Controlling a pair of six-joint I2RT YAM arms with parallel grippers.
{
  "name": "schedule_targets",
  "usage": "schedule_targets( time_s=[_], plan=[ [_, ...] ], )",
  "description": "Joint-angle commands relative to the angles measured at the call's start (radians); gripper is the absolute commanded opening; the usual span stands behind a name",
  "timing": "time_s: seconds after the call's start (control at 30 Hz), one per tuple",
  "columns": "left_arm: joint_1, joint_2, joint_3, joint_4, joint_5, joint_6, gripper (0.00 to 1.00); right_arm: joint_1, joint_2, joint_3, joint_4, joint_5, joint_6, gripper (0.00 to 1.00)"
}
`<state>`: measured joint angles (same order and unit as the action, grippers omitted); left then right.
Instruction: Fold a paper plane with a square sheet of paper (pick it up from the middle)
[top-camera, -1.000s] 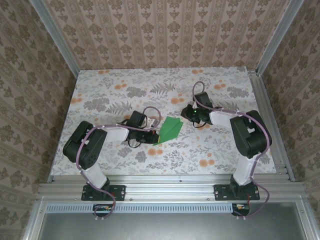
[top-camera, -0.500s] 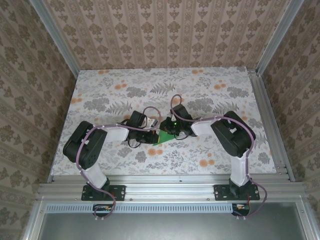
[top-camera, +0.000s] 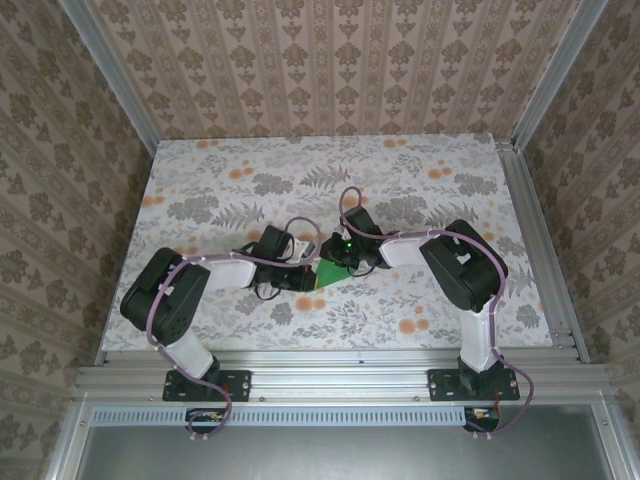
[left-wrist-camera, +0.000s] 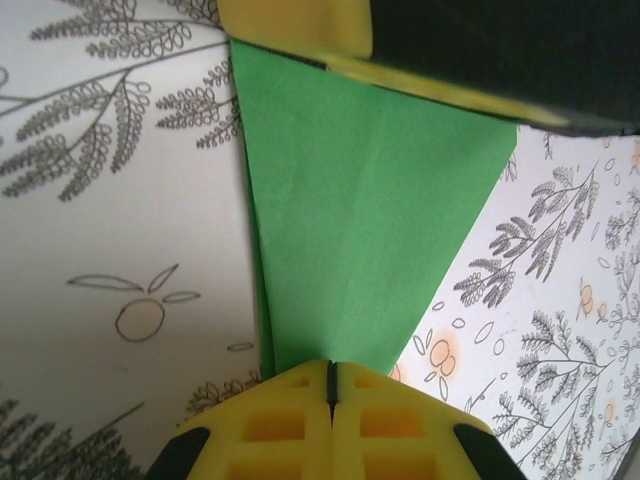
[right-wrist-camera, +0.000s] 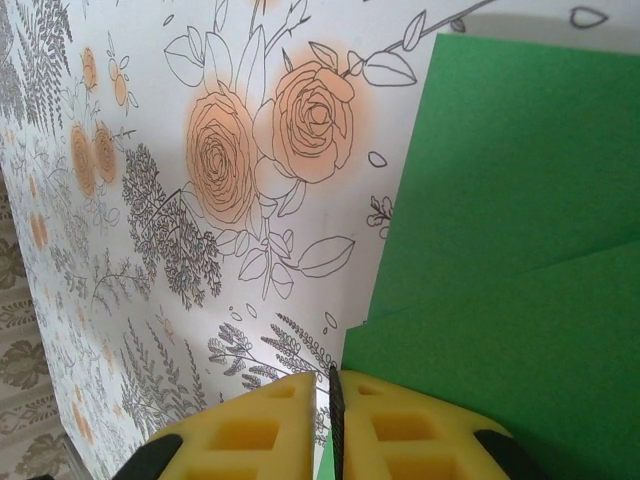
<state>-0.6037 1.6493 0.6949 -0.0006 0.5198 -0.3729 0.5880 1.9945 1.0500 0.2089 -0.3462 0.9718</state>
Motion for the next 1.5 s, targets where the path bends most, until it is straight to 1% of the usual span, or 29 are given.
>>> schedule_targets(
  time_s=[0.0,0.47,0.8,0.9,1.03,1.13,1.2,1.47],
  plan=[
    [-0.023,-0.019,-0.063,-0.196,-0.041,-0.012,0.04,-0.025,0.067,-0.018,-0.102,0.099,-0.035,0.16],
    [-0.031,-0.067,-0.127,-0.219,-0.052,-0.027,0.05,-0.041,0.086,-0.023,-0.096,0.064,-0.073,0.16],
    [-0.031,-0.158,-0.140,-0.270,-0.040,-0.049,0.06,-0.047,0.091,-0.009,-0.088,0.016,-0.085,0.16],
    [-0.031,-0.188,-0.117,-0.292,-0.036,-0.049,0.06,-0.042,0.104,0.002,-0.063,-0.025,-0.083,0.16],
    [-0.031,-0.212,-0.072,-0.298,-0.029,-0.059,0.06,-0.034,0.098,0.015,-0.069,-0.046,-0.095,0.17],
    [-0.031,-0.220,-0.035,-0.282,-0.028,-0.067,0.06,-0.033,0.083,0.023,-0.071,-0.074,-0.104,0.17],
    [-0.031,-0.210,-0.008,-0.259,-0.026,-0.073,0.07,-0.033,0.070,0.026,-0.068,-0.083,-0.105,0.19],
    [-0.027,-0.123,0.077,-0.168,-0.049,-0.084,0.16,-0.036,-0.024,0.049,-0.089,-0.117,-0.101,0.25]
  ],
)
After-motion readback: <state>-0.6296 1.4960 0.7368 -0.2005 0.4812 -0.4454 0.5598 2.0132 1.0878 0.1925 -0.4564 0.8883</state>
